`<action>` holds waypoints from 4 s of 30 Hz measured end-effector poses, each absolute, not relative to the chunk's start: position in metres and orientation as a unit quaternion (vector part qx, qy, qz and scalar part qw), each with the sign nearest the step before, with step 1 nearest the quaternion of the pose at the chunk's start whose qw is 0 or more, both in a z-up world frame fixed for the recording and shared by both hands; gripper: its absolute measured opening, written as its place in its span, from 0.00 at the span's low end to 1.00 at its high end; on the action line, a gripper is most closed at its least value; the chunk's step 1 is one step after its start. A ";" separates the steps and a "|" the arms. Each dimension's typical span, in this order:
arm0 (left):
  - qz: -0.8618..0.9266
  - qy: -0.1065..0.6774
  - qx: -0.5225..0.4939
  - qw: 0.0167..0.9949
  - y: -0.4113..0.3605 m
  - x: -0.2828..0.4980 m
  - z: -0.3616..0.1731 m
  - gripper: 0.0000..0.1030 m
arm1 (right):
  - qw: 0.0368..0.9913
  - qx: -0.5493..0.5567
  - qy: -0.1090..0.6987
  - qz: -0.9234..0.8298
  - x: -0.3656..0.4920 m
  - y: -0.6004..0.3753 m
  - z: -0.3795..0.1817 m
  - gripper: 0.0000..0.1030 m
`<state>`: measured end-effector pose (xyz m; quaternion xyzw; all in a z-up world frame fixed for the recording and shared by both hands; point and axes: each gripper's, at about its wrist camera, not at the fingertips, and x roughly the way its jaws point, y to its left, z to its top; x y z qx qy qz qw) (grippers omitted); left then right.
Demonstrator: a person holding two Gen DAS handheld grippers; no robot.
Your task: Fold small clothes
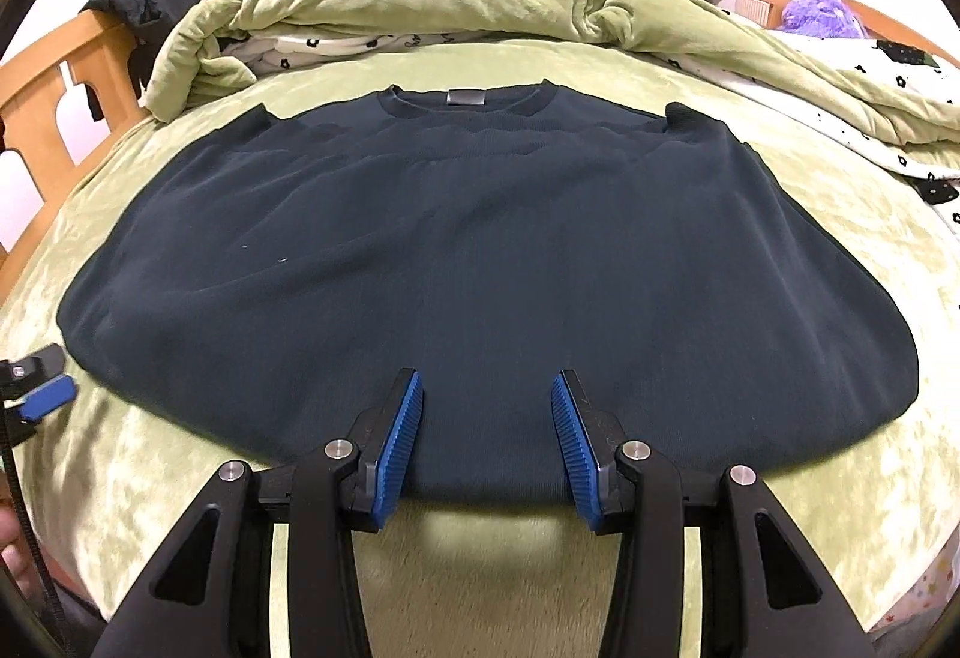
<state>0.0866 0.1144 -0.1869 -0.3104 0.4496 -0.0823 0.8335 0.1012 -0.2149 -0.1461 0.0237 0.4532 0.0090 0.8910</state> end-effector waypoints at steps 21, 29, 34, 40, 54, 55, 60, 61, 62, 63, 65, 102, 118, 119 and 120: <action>-0.054 0.425 -0.383 0.819 0.109 0.146 -0.192 0.36 | 0.902 0.101 0.418 0.038 0.096 -0.264 -0.140 0.43; -0.055 0.366 -0.299 0.880 0.067 0.140 -0.117 0.18 | 0.908 0.133 0.396 0.029 0.091 -0.299 -0.127 0.43; -0.100 0.320 -0.203 0.920 0.001 0.135 -0.057 0.17 | 0.912 0.146 0.383 0.005 0.082 -0.330 -0.115 0.43; -0.181 0.315 -0.130 0.922 -0.096 0.139 -0.025 0.16 | 0.915 0.162 0.368 -0.032 0.064 -0.382 -0.087 0.43; -0.275 0.439 -0.066 0.853 -0.238 0.130 -0.124 0.24 | 0.914 0.106 0.382 -0.085 0.013 -0.451 -0.081 0.43; -0.286 0.435 -0.063 0.852 -0.236 0.128 -0.120 0.33 | 0.914 0.106 0.382 -0.082 0.014 -0.449 -0.081 0.43; -0.321 0.403 -0.088 0.852 -0.195 0.118 -0.090 0.57 | 0.920 0.114 0.372 -0.043 0.025 -0.431 -0.075 0.54; -0.317 0.392 -0.088 0.859 -0.188 0.117 -0.085 0.59 | 0.924 0.118 0.363 -0.032 0.028 -0.426 -0.071 0.56; -0.307 0.381 -0.086 0.868 -0.173 0.113 -0.079 0.59 | 0.927 0.123 0.355 -0.022 0.031 -0.420 -0.068 0.60; -0.296 0.375 -0.084 0.875 -0.160 0.113 -0.075 0.59 | 0.928 0.126 0.350 -0.014 0.032 -0.417 -0.066 0.64; -0.275 0.372 -0.083 0.883 -0.136 0.115 -0.070 0.59 | 0.931 0.138 0.337 0.004 0.036 -0.407 -0.064 0.68; -0.170 0.426 -0.094 0.883 -0.060 0.153 -0.130 0.60 | 0.913 0.139 0.368 -0.106 0.087 -0.429 -0.111 0.50; -0.162 0.433 -0.090 0.882 -0.060 0.159 -0.136 0.60 | 0.883 0.088 0.460 -0.016 0.174 -0.409 -0.156 0.50; -0.162 0.433 -0.092 0.882 -0.059 0.159 -0.135 0.60 | 0.883 0.108 0.457 -0.011 0.173 -0.416 -0.160 0.53; -0.162 0.433 -0.095 0.882 -0.058 0.160 -0.135 0.60 | 0.880 0.141 0.454 -0.003 0.172 -0.424 -0.164 0.53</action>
